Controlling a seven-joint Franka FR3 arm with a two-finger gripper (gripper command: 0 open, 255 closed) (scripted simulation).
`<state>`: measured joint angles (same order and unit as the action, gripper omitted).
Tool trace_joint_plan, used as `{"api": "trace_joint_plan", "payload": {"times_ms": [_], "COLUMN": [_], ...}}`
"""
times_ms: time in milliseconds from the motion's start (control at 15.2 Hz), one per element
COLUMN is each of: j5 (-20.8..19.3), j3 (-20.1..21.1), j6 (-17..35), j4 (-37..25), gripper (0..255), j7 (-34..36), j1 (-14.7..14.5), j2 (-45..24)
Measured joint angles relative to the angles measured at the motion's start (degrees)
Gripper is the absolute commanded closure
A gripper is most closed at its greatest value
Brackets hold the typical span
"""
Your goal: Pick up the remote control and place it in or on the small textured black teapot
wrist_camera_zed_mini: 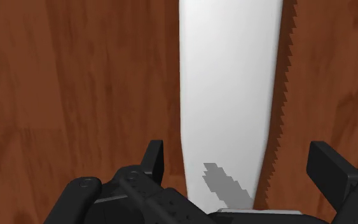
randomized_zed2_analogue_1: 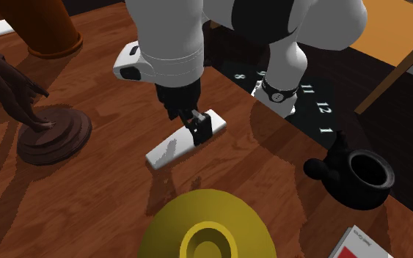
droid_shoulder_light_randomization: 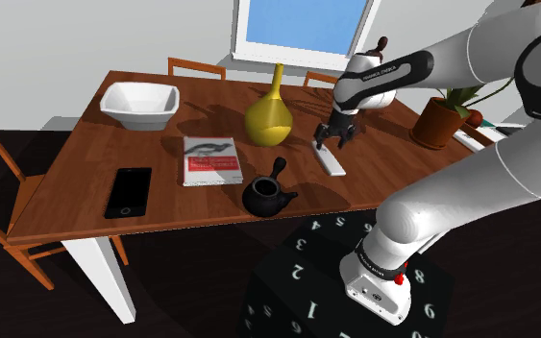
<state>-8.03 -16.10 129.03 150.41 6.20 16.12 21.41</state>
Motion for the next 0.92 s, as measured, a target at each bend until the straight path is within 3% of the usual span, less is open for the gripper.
{"api": "trace_joint_plan", "payload": {"times_ms": [462, 858, 924], "j5": [0.43, 0.4, 0.4], "j3": [-0.82, -0.98, -0.98], "j6": [6.3, 7.13, 7.14], "j4": [1.97, 2.41, 2.41], "gripper": [0, 0, 255], "j7": [-0.14, -0.29, -0.29], "j1": [-0.16, -0.09, -0.09], "j2": [-4.4, -4.77, -4.78]}}
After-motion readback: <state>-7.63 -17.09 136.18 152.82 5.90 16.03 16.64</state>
